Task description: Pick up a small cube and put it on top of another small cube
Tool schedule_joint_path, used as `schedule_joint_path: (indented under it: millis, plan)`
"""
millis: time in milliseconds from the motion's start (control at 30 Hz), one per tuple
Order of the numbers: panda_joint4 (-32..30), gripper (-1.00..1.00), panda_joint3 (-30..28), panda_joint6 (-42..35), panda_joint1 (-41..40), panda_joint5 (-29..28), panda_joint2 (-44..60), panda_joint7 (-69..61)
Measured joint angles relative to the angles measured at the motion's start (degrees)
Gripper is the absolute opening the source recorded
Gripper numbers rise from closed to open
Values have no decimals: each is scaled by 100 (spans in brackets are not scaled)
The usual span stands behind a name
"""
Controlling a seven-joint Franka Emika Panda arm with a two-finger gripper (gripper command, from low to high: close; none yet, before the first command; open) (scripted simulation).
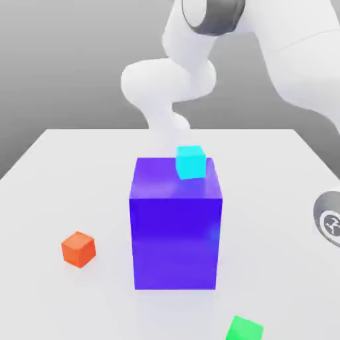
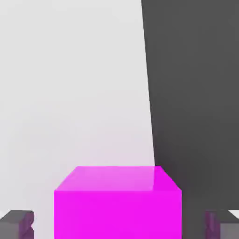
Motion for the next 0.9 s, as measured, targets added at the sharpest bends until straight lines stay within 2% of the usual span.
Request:
schedule_joint_path:
  millis: [133, 267, 600, 733, 767, 900]
  plan:
    - [-7, -100, 0, -26, 4, 10, -25, -11]
    - [-227, -100, 72, -501, -103, 119, -722, -138]
    - [-2031, -100, -176, -371, -1481, 507, -2415, -2135]
    - [-2194, -100, -262, 225, -1581, 470, -1985, -2307]
    - [-2191, 100, -276, 382, -1576, 453, -1824, -2301]
    - [-2191, 100, -276, 382, -1576, 453, -1824, -2301]
